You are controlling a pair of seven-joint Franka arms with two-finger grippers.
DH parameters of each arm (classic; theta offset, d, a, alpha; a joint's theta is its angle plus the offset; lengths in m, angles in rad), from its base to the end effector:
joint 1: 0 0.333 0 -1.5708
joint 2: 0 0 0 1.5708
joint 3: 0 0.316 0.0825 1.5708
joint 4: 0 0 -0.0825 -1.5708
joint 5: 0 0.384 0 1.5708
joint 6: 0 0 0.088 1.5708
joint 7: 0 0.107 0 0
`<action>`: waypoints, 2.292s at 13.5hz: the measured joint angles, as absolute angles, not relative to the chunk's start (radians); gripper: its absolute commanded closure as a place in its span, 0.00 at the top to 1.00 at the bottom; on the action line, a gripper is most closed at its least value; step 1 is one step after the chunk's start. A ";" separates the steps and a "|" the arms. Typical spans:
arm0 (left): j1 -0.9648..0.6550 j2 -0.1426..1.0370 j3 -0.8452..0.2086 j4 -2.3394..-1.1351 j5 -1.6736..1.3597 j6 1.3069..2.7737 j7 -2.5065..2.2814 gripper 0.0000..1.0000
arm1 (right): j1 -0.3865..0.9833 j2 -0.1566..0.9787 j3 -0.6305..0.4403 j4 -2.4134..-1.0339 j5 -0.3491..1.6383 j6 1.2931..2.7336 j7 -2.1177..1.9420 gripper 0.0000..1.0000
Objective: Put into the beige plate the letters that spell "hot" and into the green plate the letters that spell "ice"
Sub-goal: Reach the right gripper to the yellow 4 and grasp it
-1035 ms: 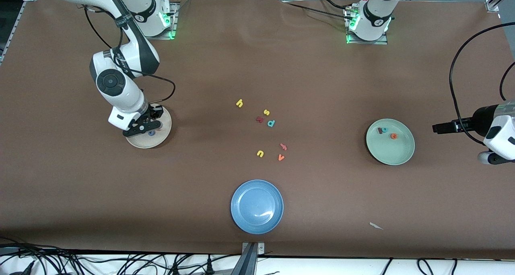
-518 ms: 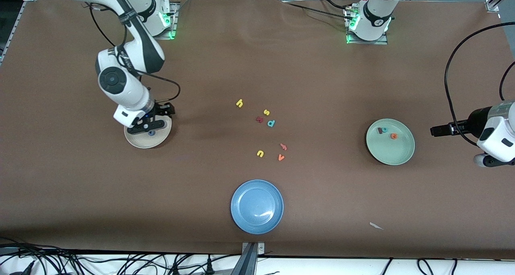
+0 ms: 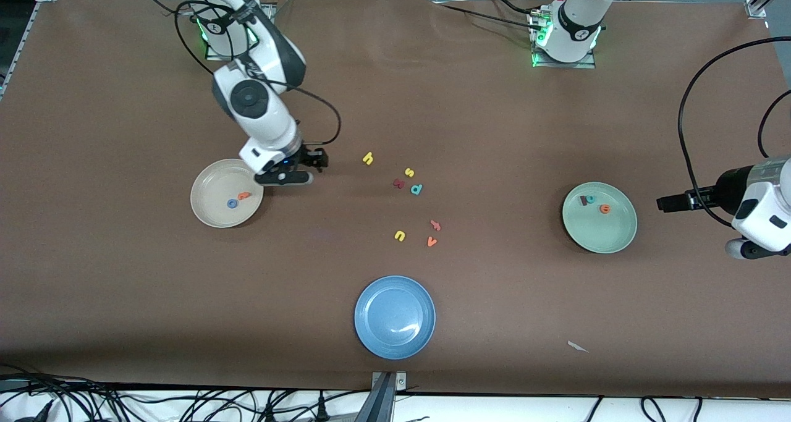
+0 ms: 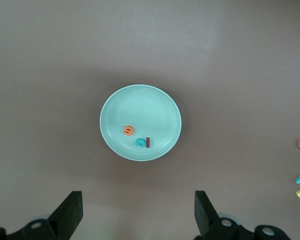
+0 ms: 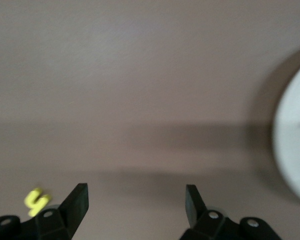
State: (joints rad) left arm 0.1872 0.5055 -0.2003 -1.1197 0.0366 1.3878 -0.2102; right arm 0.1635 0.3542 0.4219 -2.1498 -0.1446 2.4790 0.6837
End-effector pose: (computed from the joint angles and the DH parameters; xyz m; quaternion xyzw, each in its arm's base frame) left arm 0.6717 0.0293 0.5109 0.9874 0.1056 -0.1165 0.0182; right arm 0.4755 0.3142 0.2494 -0.9996 0.0042 0.0107 0.0251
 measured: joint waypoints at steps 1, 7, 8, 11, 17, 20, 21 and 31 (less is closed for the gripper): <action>0.157 0.499 -0.148 -1.117 0.006 1.388 -0.195 0.96 | 0.196 0.370 0.422 -2.136 -0.145 2.488 0.736 0.87; 0.126 0.438 -0.100 -1.172 -0.023 1.479 -0.155 0.97 | 0.291 0.434 0.417 -2.052 -0.178 2.489 1.081 0.86; 0.126 0.430 -0.099 -1.185 -0.023 1.488 -0.143 0.97 | 0.307 0.450 0.415 -2.037 -0.202 2.489 1.151 0.86; 0.128 0.420 -0.092 -1.201 -0.023 1.492 -0.118 0.97 | 0.360 0.501 0.393 -1.997 -0.244 2.489 1.296 0.86; 0.128 0.416 -0.091 -1.208 -0.023 1.496 -0.110 0.98 | 0.434 0.568 0.360 -1.948 -0.306 2.489 1.461 0.85; 0.127 0.414 -0.091 -1.208 -0.023 1.500 -0.110 0.98 | 0.453 0.577 0.344 -1.948 -0.312 2.488 1.513 0.85; 0.127 0.414 -0.091 -1.208 -0.023 1.500 -0.110 0.98 | 0.455 0.580 0.343 -1.949 -0.315 2.488 1.525 0.85; 0.126 0.414 -0.091 -1.208 -0.023 1.500 -0.109 0.98 | 0.474 0.607 0.339 -1.951 -0.342 2.497 1.599 0.82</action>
State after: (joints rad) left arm 0.1258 0.4142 -0.0912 -1.2077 -0.0228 1.5003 -0.1087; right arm 0.4737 0.6066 0.3387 -1.9510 -0.3423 2.4970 1.5987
